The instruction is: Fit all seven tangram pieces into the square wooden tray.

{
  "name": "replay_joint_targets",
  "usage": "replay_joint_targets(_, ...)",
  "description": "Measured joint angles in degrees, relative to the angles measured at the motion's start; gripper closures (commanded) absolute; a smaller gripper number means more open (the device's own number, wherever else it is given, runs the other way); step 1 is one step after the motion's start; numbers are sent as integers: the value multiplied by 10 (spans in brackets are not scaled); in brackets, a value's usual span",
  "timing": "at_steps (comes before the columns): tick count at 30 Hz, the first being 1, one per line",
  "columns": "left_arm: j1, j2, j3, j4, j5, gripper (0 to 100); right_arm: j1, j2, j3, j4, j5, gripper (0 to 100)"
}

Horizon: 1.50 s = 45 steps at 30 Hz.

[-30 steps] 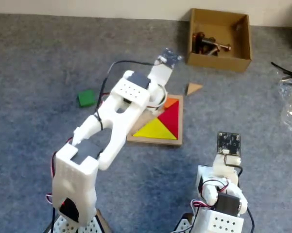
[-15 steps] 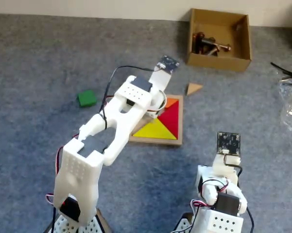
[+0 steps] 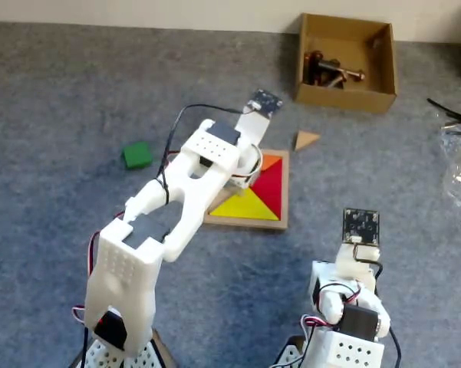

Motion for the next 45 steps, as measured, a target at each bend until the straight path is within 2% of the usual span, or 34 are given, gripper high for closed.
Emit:
replay_joint_targets(4, 4, 0, 0, 0, 0, 752, 0, 0, 0, 0, 0, 988)
replay_joint_targets(9, 4, 0, 0, 0, -4, 741, 0, 0, 0, 0, 0, 988)
replay_joint_targets(15, 7, 0, -23, 4, -91, 745, 0, 0, 0, 0, 0, 988)
replay_joint_targets(19, 8, 0, -33, 4, -114, 745, 0, 0, 0, 0, 0, 988)
replay_joint_targets(39, 10, 0, -34, 42, -120, 745, 0, 0, 0, 0, 0, 988)
replay_joint_targets(41, 9, 0, -34, 42, -120, 771, 0, 0, 0, 0, 0, 988)
replay_joint_targets(45, 12, 0, -58, 42, -120, 915, 0, 0, 0, 0, 0, 988)
